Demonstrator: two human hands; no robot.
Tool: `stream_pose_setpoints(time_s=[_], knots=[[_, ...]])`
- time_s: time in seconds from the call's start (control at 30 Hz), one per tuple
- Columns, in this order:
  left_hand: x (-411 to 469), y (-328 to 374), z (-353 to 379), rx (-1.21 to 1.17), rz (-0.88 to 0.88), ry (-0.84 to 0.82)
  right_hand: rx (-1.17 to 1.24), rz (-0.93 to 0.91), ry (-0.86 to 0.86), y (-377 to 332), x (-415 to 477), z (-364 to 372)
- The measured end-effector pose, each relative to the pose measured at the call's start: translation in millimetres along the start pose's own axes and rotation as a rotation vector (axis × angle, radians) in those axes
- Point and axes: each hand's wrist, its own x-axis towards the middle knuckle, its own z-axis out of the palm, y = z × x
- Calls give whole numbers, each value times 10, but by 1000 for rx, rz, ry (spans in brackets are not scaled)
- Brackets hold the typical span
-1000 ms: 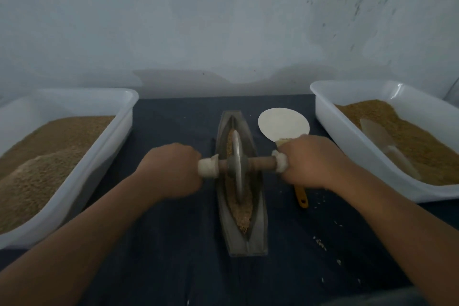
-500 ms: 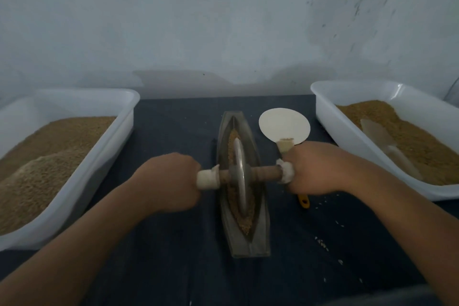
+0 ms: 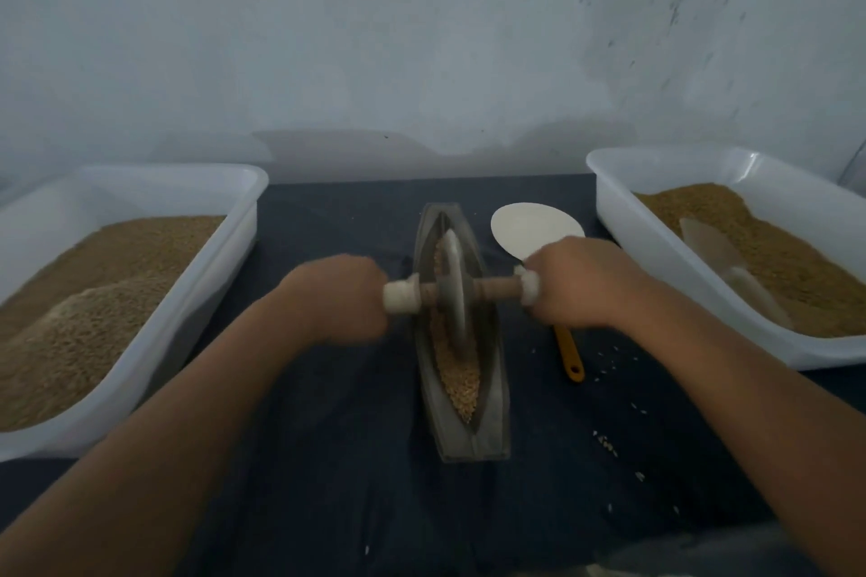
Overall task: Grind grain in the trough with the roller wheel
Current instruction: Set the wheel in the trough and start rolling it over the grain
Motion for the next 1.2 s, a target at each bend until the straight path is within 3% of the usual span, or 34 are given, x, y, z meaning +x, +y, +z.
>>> stream_pose_setpoints(time_s=[0.07, 0.13, 0.2, 0.33, 0.47, 0.53, 0.67, 0.73, 0.8, 0.93, 1.1, 1.2], knots=[[-224, -34, 100, -3, 56, -39, 94, -51, -227, 22, -263, -83], [-253, -40, 148, 24, 77, -24, 109, -60, -303, 7, -337, -126], [-96, -28, 114, 51, 36, 16, 54, -35, -209, -22, -198, -122], [373, -26, -22, 66, -141, 210, -11, 59, 182, -83, 281, -50], [415, -5, -3, 27, -169, 268, -138, 61, 318, -109, 404, -101], [214, -1, 68, 9, -126, 196, -107, 16, 169, -104, 292, -156], [-308, -27, 245, 92, -14, 173, 79, -35, -389, -63, -109, -205], [-354, -20, 273, 150, 17, 214, 151, -24, -494, -46, -226, -168], [-220, 10, 209, 163, -13, 215, 93, 8, -366, -64, -174, -130], [253, 16, 7, 63, -152, 212, 13, 82, 97, -109, 193, -59], [302, 67, -90, 81, -128, 221, -52, 135, 134, -99, 339, -9], [-63, 71, 36, 73, -36, 119, -1, 33, -92, -75, -6, -68]])
